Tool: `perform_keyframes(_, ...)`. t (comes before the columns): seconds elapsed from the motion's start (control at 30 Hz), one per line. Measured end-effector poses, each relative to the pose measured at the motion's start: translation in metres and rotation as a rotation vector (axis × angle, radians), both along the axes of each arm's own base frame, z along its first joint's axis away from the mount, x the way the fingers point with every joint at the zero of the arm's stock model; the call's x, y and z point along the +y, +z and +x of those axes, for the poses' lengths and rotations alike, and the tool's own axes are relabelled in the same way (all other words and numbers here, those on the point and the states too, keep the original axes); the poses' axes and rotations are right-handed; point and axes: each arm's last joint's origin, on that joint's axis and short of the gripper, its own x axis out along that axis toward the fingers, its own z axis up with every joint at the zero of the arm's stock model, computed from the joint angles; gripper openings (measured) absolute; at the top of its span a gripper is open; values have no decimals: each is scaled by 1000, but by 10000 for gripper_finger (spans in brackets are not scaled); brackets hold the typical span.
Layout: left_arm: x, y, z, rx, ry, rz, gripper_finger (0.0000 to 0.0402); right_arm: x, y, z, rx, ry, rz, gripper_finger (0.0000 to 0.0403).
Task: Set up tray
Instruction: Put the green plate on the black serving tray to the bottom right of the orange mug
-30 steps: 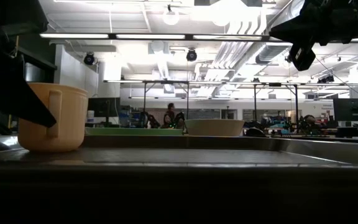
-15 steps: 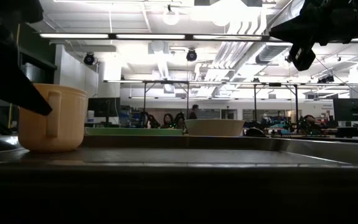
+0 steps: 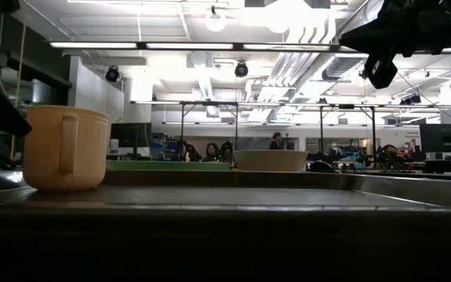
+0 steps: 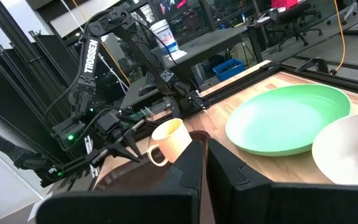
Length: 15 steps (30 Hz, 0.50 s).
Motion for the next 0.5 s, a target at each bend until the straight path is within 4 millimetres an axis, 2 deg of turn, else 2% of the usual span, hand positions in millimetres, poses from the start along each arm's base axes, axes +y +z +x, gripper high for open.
perform_keyframes(0.5, -30, 58, -11, 37, -90, 56, 79, 0, 3, 0, -28, -4, -1, 0)
